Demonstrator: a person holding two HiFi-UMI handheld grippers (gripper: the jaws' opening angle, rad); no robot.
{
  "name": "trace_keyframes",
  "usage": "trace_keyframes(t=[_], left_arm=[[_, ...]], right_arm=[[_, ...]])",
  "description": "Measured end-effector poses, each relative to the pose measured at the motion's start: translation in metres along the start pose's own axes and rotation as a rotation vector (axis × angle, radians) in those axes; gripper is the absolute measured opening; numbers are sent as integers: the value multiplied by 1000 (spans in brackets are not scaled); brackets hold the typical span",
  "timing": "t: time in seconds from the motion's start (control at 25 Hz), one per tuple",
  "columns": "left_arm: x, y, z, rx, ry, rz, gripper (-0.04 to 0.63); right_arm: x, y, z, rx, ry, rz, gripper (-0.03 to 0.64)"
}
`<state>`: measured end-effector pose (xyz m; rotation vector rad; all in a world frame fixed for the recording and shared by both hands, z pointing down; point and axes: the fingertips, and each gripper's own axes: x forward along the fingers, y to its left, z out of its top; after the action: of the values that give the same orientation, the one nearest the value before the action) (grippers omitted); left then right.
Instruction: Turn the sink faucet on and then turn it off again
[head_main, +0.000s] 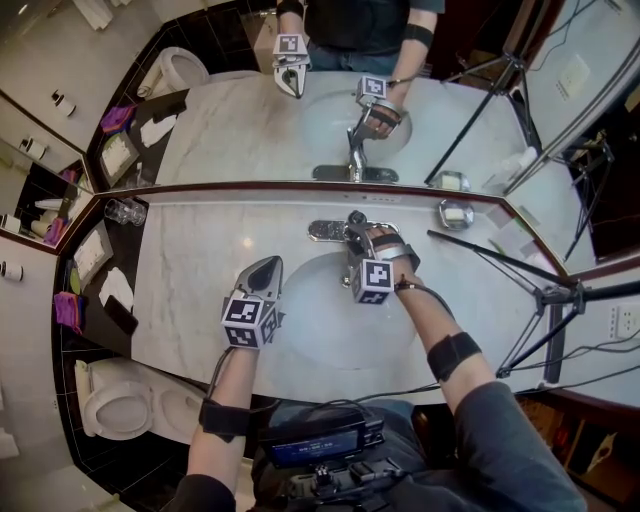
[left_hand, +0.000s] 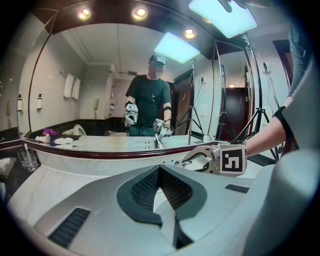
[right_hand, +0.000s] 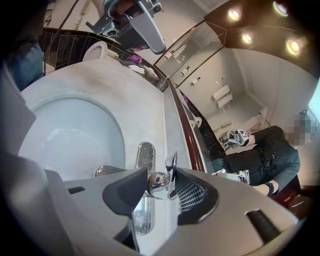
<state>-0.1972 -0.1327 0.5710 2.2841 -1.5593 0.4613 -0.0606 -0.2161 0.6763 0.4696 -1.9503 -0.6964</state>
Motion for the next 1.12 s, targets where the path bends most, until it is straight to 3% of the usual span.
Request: trace_keyframes(t=[0.68, 1.12], left_arm=[[8, -7, -3, -9, 4, -15, 0], [5, -4, -5, -11, 4, -8, 0]], right_arm=[[2, 28, 0, -89, 15, 26, 158], [-2, 29, 7, -67, 6, 33, 137]])
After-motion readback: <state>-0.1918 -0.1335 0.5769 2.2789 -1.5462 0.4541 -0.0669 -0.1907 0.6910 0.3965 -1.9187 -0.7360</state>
